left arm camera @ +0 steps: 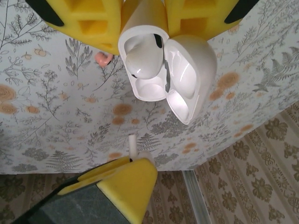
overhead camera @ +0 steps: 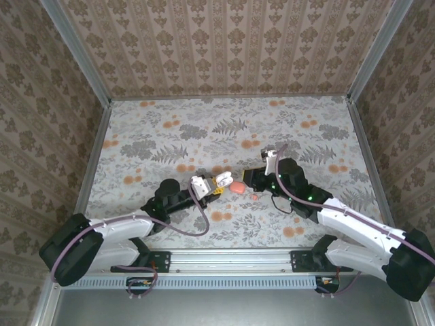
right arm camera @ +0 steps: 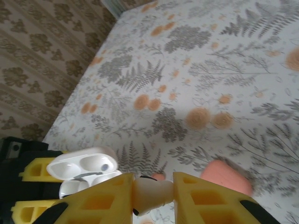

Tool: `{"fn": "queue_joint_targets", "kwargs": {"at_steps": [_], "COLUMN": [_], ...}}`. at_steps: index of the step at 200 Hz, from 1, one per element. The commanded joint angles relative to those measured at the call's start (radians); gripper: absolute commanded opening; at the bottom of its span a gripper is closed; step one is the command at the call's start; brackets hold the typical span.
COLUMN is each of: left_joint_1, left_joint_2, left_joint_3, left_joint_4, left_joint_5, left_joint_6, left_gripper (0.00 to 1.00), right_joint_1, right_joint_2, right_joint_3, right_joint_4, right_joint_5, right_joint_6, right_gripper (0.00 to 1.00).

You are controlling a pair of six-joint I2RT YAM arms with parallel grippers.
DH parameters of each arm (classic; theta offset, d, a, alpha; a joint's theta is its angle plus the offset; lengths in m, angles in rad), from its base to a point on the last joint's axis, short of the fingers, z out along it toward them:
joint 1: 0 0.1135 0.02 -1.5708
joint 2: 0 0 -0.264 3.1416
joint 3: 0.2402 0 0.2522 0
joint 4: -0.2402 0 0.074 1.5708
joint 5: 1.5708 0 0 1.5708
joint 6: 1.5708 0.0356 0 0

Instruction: Insert the wireless bluetooth earbuds into the charging case

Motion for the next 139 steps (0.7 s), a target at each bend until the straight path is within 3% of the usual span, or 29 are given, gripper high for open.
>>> {"fn": "queue_joint_targets", "kwargs": {"at_steps": [1, 139], "left_joint_1": [-0.012, -0.022], "left_joint_2": [0.009, 0.009], "left_joint_3": [0.033, 0.043], "left_joint_4": [0.043, 0.052], "left_joint_5": [0.024, 0.016], "left_joint_6": [-0.028, -0.042], "left_gripper": [0.05, 0.05], "right_joint_1": [0.031, 0.087], "right_joint_2": [0.001, 0.06], "right_joint_3": [-0.02, -0.025], "right_joint_4": [0.114, 0.151], "right_joint_5": [-0.025, 0.033], "right_joint_6": [-0.027, -0.039], "right_gripper": [0.26, 0.26]}}
